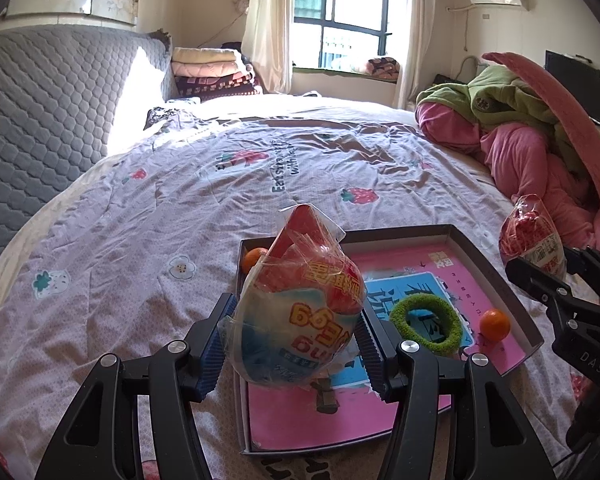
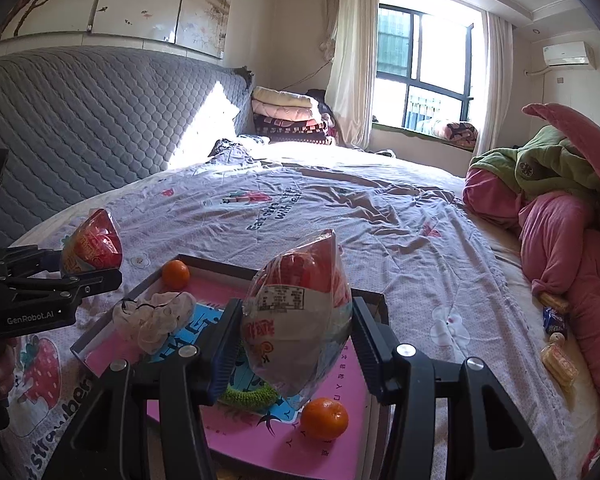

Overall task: Organize objects
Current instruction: 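Lower the blue-white egg with the left gripper while the right gripper lowers the red egg into the tray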

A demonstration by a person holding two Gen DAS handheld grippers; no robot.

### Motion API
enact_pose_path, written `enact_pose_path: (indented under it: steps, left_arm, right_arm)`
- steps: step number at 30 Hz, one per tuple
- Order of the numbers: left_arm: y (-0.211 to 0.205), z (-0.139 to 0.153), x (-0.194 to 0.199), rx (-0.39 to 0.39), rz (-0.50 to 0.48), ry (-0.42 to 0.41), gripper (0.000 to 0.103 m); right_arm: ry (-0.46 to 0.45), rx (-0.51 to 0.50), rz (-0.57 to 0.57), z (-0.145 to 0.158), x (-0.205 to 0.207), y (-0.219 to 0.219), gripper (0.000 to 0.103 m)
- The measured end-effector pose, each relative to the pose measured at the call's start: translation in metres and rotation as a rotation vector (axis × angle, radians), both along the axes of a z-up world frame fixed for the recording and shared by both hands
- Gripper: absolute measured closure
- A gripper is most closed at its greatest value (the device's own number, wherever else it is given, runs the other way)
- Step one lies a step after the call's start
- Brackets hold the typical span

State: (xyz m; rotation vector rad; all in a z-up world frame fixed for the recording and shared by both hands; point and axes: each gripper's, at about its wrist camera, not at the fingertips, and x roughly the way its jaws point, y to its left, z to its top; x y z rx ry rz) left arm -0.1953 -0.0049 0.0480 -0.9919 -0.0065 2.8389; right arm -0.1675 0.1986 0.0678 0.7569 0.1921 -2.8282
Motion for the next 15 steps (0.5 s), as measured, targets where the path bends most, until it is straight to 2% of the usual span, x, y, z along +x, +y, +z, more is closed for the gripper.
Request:
enact_pose_path:
  steps: [15]
  left_arm:
    - [0.031, -0.023, 0.009, -0.029, -0.074, -0.033, 0.043]
  right_arm:
    - [-0.090, -0.003, 0.024, -0.024, 0.003, -0.003, 0.050]
